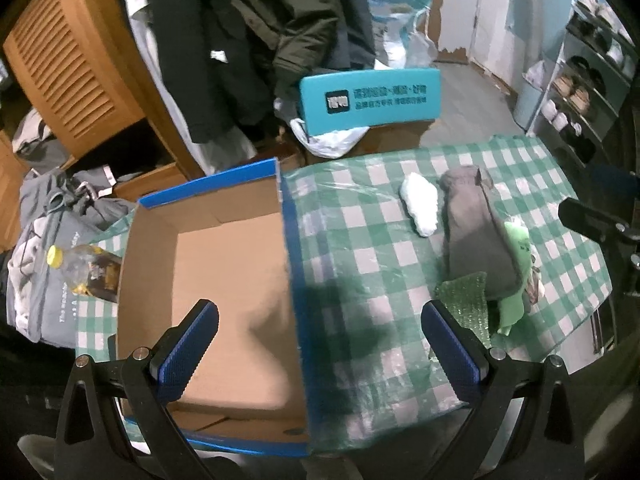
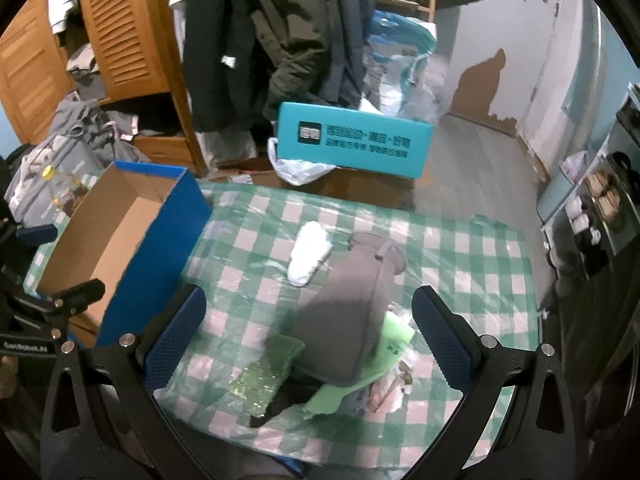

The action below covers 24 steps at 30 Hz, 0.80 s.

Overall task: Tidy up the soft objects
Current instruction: 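Move both tools over the table toward the green sponge and grey glove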

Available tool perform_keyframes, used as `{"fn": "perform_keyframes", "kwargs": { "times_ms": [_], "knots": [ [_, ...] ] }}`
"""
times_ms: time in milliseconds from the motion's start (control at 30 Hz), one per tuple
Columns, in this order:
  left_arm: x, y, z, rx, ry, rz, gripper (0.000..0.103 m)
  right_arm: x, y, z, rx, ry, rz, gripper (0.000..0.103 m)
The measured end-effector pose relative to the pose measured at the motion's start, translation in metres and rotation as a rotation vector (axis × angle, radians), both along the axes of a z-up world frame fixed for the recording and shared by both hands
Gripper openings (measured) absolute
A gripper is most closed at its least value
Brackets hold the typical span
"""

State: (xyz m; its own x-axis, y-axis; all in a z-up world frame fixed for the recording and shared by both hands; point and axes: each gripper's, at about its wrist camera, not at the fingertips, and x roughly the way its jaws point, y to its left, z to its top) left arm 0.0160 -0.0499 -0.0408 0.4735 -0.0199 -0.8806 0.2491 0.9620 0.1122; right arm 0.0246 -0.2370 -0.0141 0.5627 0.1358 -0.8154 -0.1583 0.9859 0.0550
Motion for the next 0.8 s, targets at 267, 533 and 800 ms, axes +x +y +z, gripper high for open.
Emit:
{"fn": "perform_keyframes", "kwargs": {
  "times_ms": [267,533,800],
  "knots": [
    [0.005,-0.031,-0.017,0.001,0.066,-0.053,0.102,0.002,-0.024,-0.01,-0.005,0.047,-0.05,0.101],
    [0.011,-0.061,-0.04,0.009,0.13,-0.088,0.102,0.004,-0.048,-0.026,0.011,0.116,-0.108,0.101],
    [0.014,-0.085,-0.069,0.038,0.199,-0.115,0.102,0.007,-0.066,-0.057,0.025,0.214,-0.151,0.101]
  ]
}}
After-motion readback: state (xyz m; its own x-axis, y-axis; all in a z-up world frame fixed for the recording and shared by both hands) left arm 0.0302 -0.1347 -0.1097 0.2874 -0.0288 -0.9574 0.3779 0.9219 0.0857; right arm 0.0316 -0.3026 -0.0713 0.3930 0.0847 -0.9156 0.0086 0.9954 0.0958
